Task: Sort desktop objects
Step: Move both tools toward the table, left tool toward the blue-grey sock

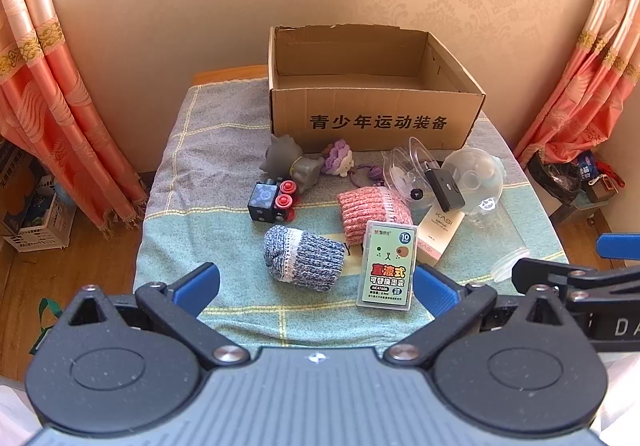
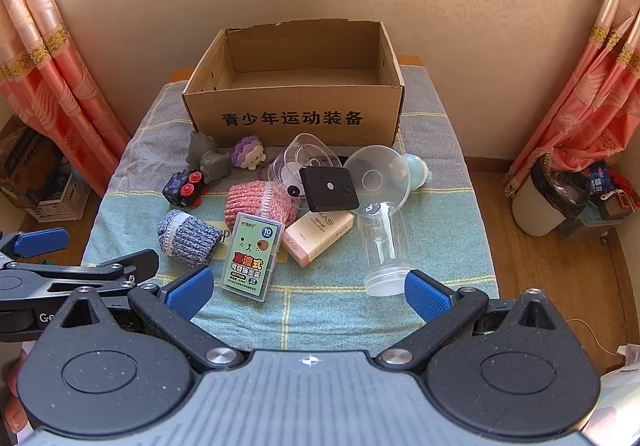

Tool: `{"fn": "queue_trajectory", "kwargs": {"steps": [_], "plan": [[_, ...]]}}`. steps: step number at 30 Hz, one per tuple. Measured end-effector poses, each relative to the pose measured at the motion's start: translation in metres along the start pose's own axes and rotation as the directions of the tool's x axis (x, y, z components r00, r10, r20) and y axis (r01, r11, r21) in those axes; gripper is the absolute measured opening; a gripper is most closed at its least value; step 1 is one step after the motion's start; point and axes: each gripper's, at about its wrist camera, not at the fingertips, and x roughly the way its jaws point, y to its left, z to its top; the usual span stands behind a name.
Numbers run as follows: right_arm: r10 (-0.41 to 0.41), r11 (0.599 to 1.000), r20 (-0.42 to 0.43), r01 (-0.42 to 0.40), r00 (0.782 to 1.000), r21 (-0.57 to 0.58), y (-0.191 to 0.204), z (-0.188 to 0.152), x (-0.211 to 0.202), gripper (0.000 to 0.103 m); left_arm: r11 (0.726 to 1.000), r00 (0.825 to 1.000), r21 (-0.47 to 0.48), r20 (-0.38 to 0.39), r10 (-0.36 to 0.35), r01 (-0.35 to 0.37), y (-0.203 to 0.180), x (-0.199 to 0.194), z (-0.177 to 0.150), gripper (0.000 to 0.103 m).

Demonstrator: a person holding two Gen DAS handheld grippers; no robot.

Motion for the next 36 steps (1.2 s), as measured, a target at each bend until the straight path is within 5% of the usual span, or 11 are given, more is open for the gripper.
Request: {"fn": "queue_trajectory", "kwargs": {"steps": [36], "plan": [[0.053, 0.998, 0.046, -0.051, 0.998, -0.047, -0.017, -0.004, 0.041, 0.103, 0.988, 1.000, 0.156, 0.004, -0.006, 0.005, 0.007, 0.063, -0.008, 0.102]]}}
